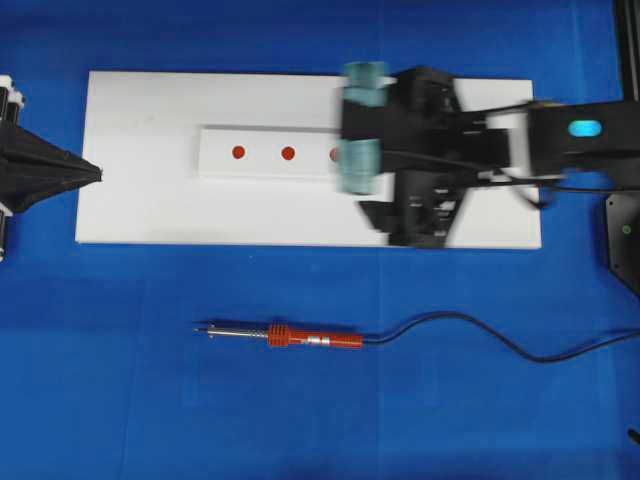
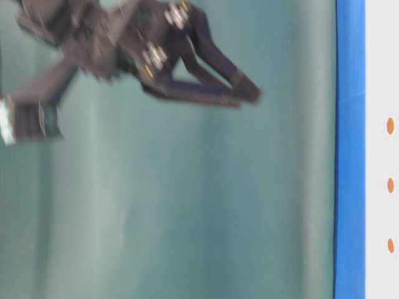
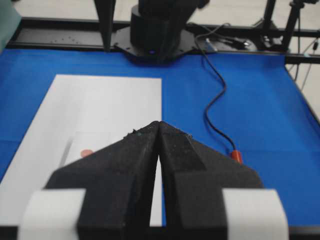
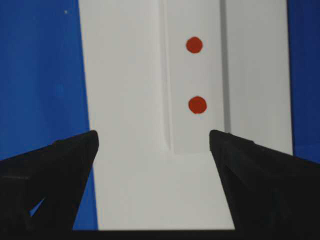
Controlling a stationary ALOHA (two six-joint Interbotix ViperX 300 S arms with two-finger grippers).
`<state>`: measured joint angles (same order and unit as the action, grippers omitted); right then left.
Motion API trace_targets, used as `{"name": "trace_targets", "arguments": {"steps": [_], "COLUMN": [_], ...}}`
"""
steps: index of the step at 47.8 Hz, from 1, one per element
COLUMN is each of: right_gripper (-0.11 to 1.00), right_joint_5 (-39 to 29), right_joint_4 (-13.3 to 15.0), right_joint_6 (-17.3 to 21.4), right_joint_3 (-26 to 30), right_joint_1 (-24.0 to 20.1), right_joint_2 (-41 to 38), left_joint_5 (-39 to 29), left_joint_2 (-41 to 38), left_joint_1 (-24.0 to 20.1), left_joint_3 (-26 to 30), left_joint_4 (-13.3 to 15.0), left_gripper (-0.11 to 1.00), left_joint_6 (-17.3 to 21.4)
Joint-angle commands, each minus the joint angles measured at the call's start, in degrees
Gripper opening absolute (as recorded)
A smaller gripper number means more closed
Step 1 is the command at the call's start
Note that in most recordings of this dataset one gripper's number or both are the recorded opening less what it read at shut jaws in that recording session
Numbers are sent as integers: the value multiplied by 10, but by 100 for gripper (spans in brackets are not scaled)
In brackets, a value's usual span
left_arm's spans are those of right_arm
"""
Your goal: Touch the tip of the soldering iron to the mark.
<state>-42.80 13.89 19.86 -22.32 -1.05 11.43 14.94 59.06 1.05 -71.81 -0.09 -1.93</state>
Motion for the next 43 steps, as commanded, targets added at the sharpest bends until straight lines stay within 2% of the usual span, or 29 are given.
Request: {"name": "trace_targets", "arguments": {"steps": [1,21,31,43], "right_gripper": [87,87,87,86], "right_joint_5": [30,117,180,241], "right_joint_4": [3,4,4,2], "right_joint_6": [2,2,2,2], "right_joint_3": [-40,-240,-335,-416], "right_joint_1": [0,0,1,1], "right_joint_2": [71,359,451,512], "left_joint_5": [3,3,5,7], "left_joint_2": [-1,6,7,7], "left_joint_1": [0,0,0,0], "left_joint_3": [5,6,5,6], "left_joint_4": [0,0,0,0], "left_gripper": [0,0,0,0], "left_joint_6": [0,2,1,0]}}
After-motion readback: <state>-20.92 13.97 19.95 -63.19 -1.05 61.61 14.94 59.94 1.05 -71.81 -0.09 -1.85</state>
